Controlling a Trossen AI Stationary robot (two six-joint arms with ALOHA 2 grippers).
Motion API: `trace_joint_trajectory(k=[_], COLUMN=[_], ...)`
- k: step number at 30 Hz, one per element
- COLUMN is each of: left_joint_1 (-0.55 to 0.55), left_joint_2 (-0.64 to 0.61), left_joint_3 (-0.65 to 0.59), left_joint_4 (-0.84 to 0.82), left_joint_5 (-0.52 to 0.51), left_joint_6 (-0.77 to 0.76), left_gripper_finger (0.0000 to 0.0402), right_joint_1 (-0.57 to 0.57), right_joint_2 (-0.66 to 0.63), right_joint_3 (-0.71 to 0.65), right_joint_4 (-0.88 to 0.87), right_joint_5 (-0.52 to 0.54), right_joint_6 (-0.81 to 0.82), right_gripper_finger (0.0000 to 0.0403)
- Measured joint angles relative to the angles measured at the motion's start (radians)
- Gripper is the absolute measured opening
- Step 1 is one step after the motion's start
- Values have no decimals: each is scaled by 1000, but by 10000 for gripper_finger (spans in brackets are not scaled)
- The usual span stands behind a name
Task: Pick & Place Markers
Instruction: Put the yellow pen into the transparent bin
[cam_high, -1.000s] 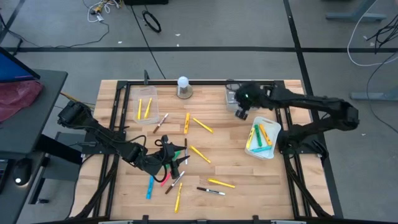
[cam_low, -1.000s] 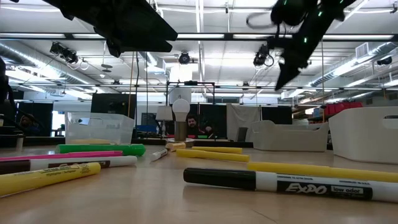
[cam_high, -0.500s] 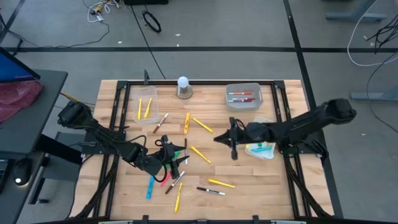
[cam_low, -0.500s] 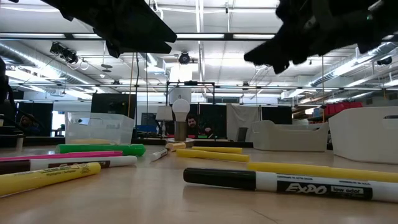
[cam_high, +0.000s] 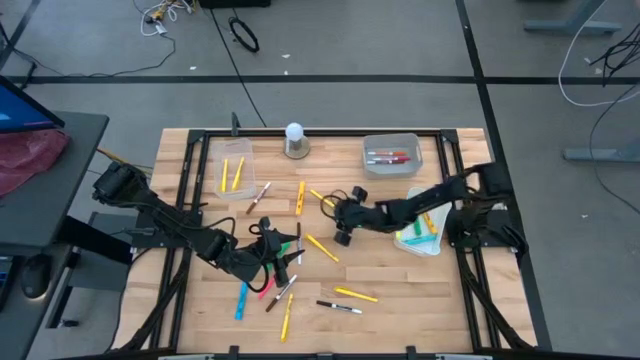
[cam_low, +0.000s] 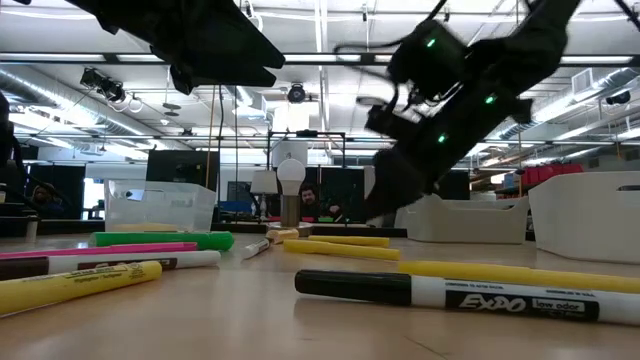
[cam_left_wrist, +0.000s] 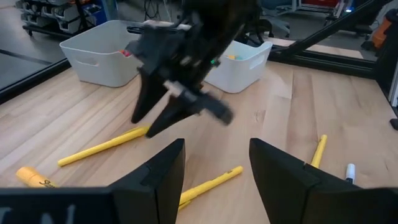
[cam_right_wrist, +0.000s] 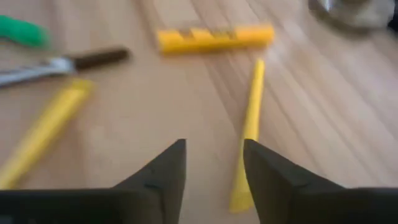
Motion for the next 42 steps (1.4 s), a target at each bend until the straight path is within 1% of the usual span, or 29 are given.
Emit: trace_joint_trajectory(k=[2, 4, 8, 13, 15, 17, 19, 20, 22, 25, 27, 30, 32, 34, 37, 40, 42], left_joint_1=[0, 0, 0, 0, 0, 0, 0, 0, 0, 0, 0, 4, 17, 41, 73, 90, 95], left_joint_2=[0, 0, 0, 0, 0, 0, 0, 0, 0, 0, 0, 0, 5, 25, 82, 150, 181], left_joint_3=[0, 0, 0, 0, 0, 0, 0, 0, 0, 0, 0, 0, 0, 0, 0, -2, -1], left_joint_4=[-1, -6, -10, -17, -19, -20, -22, -22, -22, -22, -22, -22, -18, -4, 39, 107, 150], left_joint_5=[0, 0, 1, 1, 1, 1, 1, 1, 1, 1, 2, 33, 83, 134, 196, 210, 208], left_joint_6=[0, 0, 0, 0, 0, 0, 0, 0, 3, 37, 78, 165, 212, 240, 295, 352, 380], left_gripper_finger=[186, 186, 186, 186, 186, 186, 186, 186, 186, 186, 186, 186, 186, 186, 186, 186, 186], right_joint_1=[-23, -40, -62, -77, -79, -72, -58, -48, -19, 51, 96, 166, 209, 242, 273, 285, 285], right_joint_2=[35, 57, 66, 62, 61, 61, 61, 58, 42, -8, -57, -131, -164, -187, -192, -178, -176], right_joint_3=[29, 38, 38, 43, 44, 44, 44, 44, 41, 36, 33, 34, 34, 34, 36, 38, 37], right_joint_4=[-55, -66, -111, -176, -193, -199, -204, -211, -248, -356, -434, -488, -453, -367, -211, -83, -59], right_joint_5=[-13, -32, -45, -71, -101, -107, -101, -98, -72, -13, -7, -4, -3, -16, -88, -124, -128], right_joint_6=[20, 35, 77, 99, 110, 116, 116, 115, 123, 157, 157, 138, 104, 57, -37, -106, -124], right_gripper_finger=[176, 181, 170, 124, 98, 65, 30, 21, 21, 34, 36, 32, 30, 30, 29, 29, 29])
